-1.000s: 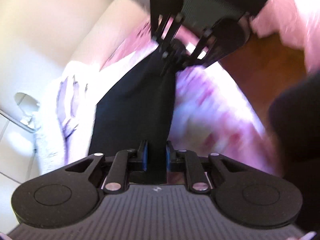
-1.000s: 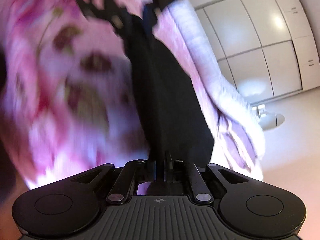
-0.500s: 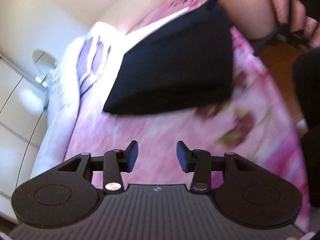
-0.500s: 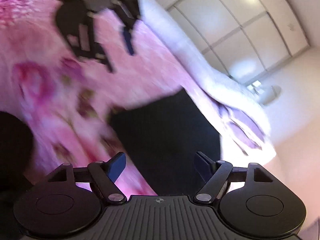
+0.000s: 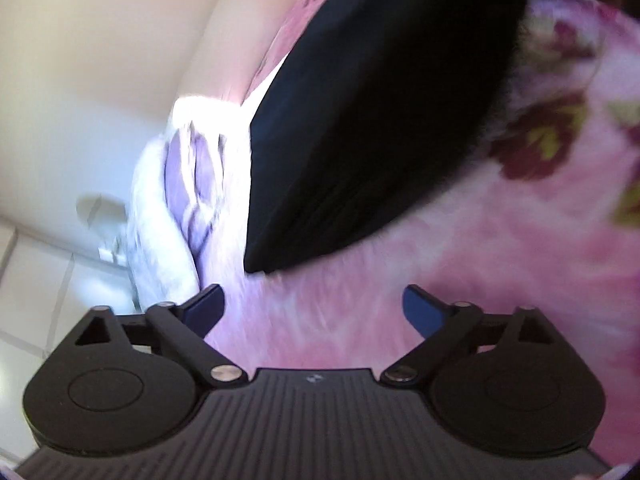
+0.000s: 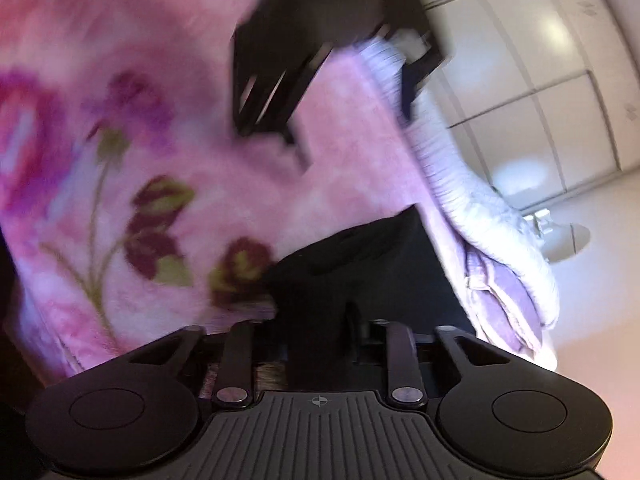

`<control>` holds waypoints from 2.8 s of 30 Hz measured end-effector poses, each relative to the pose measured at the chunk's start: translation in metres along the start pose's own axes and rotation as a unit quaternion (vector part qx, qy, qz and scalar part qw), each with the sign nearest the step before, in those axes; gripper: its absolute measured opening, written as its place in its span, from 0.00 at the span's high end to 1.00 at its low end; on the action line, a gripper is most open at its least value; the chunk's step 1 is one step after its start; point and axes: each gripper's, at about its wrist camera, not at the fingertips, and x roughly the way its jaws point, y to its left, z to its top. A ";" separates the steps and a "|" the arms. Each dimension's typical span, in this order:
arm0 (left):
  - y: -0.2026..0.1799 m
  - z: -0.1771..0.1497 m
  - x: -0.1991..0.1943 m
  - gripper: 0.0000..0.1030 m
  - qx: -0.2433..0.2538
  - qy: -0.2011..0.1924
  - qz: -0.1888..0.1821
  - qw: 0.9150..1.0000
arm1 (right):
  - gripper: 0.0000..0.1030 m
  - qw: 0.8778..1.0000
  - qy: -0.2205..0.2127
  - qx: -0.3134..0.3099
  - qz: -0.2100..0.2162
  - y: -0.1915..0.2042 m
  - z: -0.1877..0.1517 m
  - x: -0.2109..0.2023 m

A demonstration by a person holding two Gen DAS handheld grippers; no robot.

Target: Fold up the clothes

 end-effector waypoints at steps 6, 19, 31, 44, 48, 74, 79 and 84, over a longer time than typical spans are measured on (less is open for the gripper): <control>0.004 0.017 0.050 0.03 0.062 -0.047 0.011 0.997 | 0.84 0.997 -0.027 0.075 -0.006 -0.053 -0.016 -0.034; 0.019 0.020 0.093 0.81 0.127 -0.063 -0.059 0.988 | 0.85 0.997 -0.044 0.048 0.030 -0.060 -0.057 -0.041; 0.095 -0.074 -0.044 0.82 0.058 0.128 0.022 0.990 | 0.86 0.979 -0.194 -0.057 0.020 -0.108 0.002 -0.031; -0.112 -0.053 -0.252 0.72 -0.101 0.366 -0.023 0.925 | 0.86 0.924 -0.277 -0.198 0.174 0.025 0.031 -0.033; -0.116 -0.046 -0.273 0.64 -0.185 0.361 0.016 0.914 | 0.86 0.939 -0.219 -0.193 0.181 0.041 0.005 -0.032; 0.051 -0.289 -0.253 0.63 -0.722 0.215 0.024 0.658 | 0.35 0.819 -0.055 0.469 0.327 -0.104 0.065 0.134; 0.045 -0.310 -0.236 0.68 -0.734 0.216 0.015 0.644 | 0.73 0.789 -0.022 0.489 0.370 -0.104 0.064 0.184; 0.038 -0.310 -0.230 0.67 -0.731 0.222 0.030 0.645 | 0.78 0.782 -0.023 0.494 0.380 -0.108 0.063 0.204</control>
